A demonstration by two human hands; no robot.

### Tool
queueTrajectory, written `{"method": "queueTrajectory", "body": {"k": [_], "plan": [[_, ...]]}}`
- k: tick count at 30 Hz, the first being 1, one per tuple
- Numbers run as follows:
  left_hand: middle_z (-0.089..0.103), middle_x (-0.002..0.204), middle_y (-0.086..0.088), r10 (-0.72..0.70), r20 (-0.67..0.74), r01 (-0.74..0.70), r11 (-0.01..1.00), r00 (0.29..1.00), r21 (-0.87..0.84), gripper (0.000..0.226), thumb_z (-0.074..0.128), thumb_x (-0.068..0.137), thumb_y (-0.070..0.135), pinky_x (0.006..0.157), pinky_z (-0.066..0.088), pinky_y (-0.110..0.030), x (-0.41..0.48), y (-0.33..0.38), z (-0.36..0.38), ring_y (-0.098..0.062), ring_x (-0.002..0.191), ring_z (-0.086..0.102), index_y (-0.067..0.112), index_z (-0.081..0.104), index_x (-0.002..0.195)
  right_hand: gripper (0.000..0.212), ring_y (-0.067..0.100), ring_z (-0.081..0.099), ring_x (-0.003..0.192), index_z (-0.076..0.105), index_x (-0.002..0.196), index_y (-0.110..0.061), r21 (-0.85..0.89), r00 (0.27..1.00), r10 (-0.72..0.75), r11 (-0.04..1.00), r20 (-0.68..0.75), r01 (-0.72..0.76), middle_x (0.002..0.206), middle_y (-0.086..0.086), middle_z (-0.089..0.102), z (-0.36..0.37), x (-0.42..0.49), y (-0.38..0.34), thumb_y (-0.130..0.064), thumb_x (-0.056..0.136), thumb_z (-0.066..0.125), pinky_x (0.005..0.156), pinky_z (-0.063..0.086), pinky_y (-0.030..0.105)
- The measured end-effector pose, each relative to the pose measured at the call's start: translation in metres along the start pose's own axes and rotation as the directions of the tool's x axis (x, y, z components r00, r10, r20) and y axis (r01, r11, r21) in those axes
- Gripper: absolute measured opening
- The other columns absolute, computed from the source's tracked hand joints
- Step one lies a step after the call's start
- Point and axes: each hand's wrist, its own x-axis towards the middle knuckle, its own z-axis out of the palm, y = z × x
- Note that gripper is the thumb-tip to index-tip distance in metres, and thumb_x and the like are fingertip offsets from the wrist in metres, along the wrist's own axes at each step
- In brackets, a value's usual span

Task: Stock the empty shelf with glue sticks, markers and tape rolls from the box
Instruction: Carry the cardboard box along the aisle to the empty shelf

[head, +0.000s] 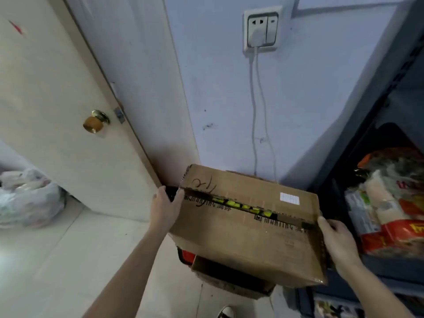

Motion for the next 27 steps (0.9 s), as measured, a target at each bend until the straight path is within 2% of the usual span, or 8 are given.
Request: {"method": "queueTrajectory", "body": {"k": [2, 5, 7, 10, 13, 18, 24, 27], "plan": [[0.047, 0.135, -0.014, -0.009, 0.06, 0.007, 1.0, 0.998, 0.03, 0.065, 0.053, 0.093, 0.045, 0.093, 0.038, -0.035, 0.019, 0.001, 0.006, -0.03, 0.123, 0.045, 0.005, 0.034, 0.141, 0.057, 0.035, 0.052, 0.113, 0.044, 0.137, -0.006, -0.034, 0.999, 0.038, 0.999, 0.001, -0.038, 0.128, 0.018, 0.055, 0.009, 0.006, -0.001, -0.046, 0.095, 0.046, 0.091, 0.043, 0.043], [0.052, 0.132, -0.014, -0.067, 0.189, 0.052, 0.995, 0.98, 0.08, 0.071, 0.052, 0.09, 0.052, 0.087, 0.041, -0.035, 0.047, -0.006, 0.017, -0.03, 0.116, 0.05, 0.004, 0.036, 0.14, 0.058, 0.033, 0.055, 0.103, 0.048, 0.133, -0.007, -0.034, 0.996, 0.087, 0.996, 0.008, -0.087, 0.121, 0.018, 0.058, 0.023, 0.011, -0.004, -0.05, 0.095, 0.045, 0.086, 0.045, 0.041], [0.06, 0.118, -0.01, -0.086, 0.257, 0.056, 0.991, 0.963, 0.122, 0.064, 0.049, 0.09, 0.057, 0.078, 0.042, -0.032, 0.059, -0.012, 0.026, -0.024, 0.099, 0.055, 0.006, 0.048, 0.129, 0.06, 0.032, 0.055, 0.098, 0.053, 0.128, -0.007, -0.065, 0.994, 0.109, 0.992, -0.014, -0.109, 0.116, 0.017, 0.06, 0.029, 0.013, -0.005, -0.055, 0.093, 0.043, 0.085, 0.045, 0.041], [0.064, 0.096, -0.002, -0.092, 0.305, 0.057, 0.991, 0.948, 0.121, 0.055, 0.044, 0.089, 0.061, 0.072, 0.045, -0.033, 0.071, -0.015, 0.033, -0.017, 0.084, 0.057, 0.012, 0.059, 0.109, 0.066, 0.038, 0.056, 0.106, 0.056, 0.126, -0.007, -0.099, 0.989, 0.136, 0.985, -0.049, -0.14, 0.119, 0.02, 0.061, 0.034, 0.013, -0.012, -0.061, 0.091, 0.041, 0.085, 0.04, 0.038], [0.066, 0.089, 0.002, -0.085, 0.323, 0.056, 0.994, 0.943, 0.097, 0.052, 0.048, 0.084, 0.067, 0.075, 0.051, -0.035, 0.074, -0.02, 0.035, -0.017, 0.084, 0.061, 0.019, 0.062, 0.098, 0.068, 0.036, 0.056, 0.103, 0.058, 0.124, -0.01, -0.092, 0.986, 0.165, 0.982, -0.038, -0.167, 0.113, 0.017, 0.063, 0.038, 0.009, -0.021, -0.065, 0.087, 0.045, 0.086, 0.039, 0.038], [0.066, 0.09, 0.008, -0.036, 0.338, 0.021, 0.999, 0.941, 0.047, 0.043, 0.058, 0.079, 0.065, 0.069, 0.044, -0.03, 0.074, -0.014, 0.036, -0.015, 0.085, 0.058, 0.026, 0.063, 0.096, 0.055, 0.015, 0.055, 0.08, 0.058, 0.12, -0.02, -0.001, 0.973, 0.229, 0.973, 0.03, -0.229, 0.085, -0.007, 0.059, 0.036, 0.009, -0.026, -0.056, 0.079, 0.066, 0.08, 0.039, 0.034], [0.067, 0.085, 0.012, 0.025, 0.369, -0.022, 1.0, 0.929, -0.013, 0.032, 0.061, 0.082, 0.056, 0.06, 0.042, -0.02, 0.072, -0.003, 0.029, -0.007, 0.081, 0.059, 0.026, 0.067, 0.093, 0.048, 0.02, 0.061, 0.09, 0.06, 0.111, -0.024, 0.076, 0.968, 0.25, 0.965, 0.033, -0.251, 0.091, -0.001, 0.066, 0.035, -0.002, -0.022, -0.056, 0.076, 0.068, 0.09, 0.046, 0.042], [0.069, 0.084, 0.011, 0.062, 0.388, -0.058, 0.998, 0.92, -0.022, 0.03, 0.06, 0.082, 0.057, 0.064, 0.049, -0.026, 0.073, 0.001, 0.024, -0.01, 0.082, 0.063, 0.029, 0.066, 0.088, 0.04, 0.02, 0.062, 0.088, 0.06, 0.1, -0.024, 0.129, 0.964, 0.266, 0.955, 0.012, -0.266, 0.09, 0.002, 0.068, 0.033, -0.016, -0.015, -0.055, 0.075, 0.07, 0.086, 0.047, 0.041]]}}
